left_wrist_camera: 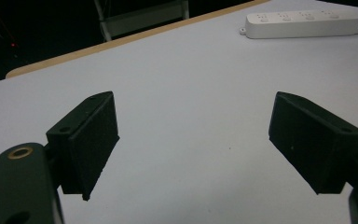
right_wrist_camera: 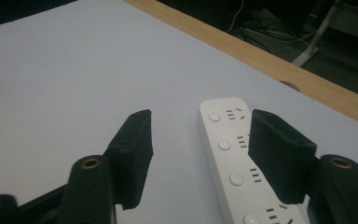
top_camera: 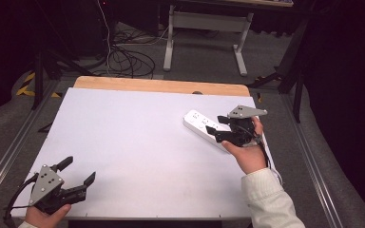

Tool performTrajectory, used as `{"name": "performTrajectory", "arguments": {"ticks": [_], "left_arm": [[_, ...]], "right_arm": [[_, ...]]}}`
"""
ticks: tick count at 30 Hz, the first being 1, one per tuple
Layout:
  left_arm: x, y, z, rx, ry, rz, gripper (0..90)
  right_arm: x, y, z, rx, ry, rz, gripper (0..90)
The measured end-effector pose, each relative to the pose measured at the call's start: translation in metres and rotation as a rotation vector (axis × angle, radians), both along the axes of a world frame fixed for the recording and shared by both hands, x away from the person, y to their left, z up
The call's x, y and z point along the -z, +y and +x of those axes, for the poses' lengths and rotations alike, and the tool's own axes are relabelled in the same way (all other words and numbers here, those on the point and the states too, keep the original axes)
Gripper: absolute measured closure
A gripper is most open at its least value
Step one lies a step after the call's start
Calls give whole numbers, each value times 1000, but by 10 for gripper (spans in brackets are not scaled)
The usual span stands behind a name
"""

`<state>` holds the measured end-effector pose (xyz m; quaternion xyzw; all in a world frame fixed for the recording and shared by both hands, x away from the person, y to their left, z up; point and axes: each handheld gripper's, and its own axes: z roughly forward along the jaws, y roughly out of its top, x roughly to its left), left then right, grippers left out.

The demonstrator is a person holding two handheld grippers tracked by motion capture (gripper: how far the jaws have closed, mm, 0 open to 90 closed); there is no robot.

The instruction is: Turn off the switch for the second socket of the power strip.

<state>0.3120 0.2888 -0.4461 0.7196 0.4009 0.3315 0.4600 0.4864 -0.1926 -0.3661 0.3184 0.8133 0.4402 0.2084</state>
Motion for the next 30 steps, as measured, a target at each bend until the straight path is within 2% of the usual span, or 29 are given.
{"name": "performTrajectory", "arguments": {"ticks": [4,8,11,12,15,22,25,30], "left_arm": [[-1,-1,-2,-2,1,4,166],[-4,-1,-5,1,7,0,165],[-5,-2,-10,4,8,13,164],[-5,-2,-11,6,12,15,163],[-3,-1,-12,-1,17,20,162],[-3,0,-16,-1,18,5,161],[-3,-1,-17,-3,16,5,160],[-3,1,-17,-8,18,-2,160]], "right_arm": [[-5,-3,-12,-14,-17,0,352],[-7,-8,-24,-38,-23,32,320],[-7,-11,-33,-57,-22,43,299],[-6,-12,-37,-58,-15,39,294],[-3,-13,-46,-23,-30,-26,274],[8,-20,-65,-51,-24,22,246],[18,-25,-69,-69,-1,15,228],[39,-28,-76,-108,38,79,216]]}}
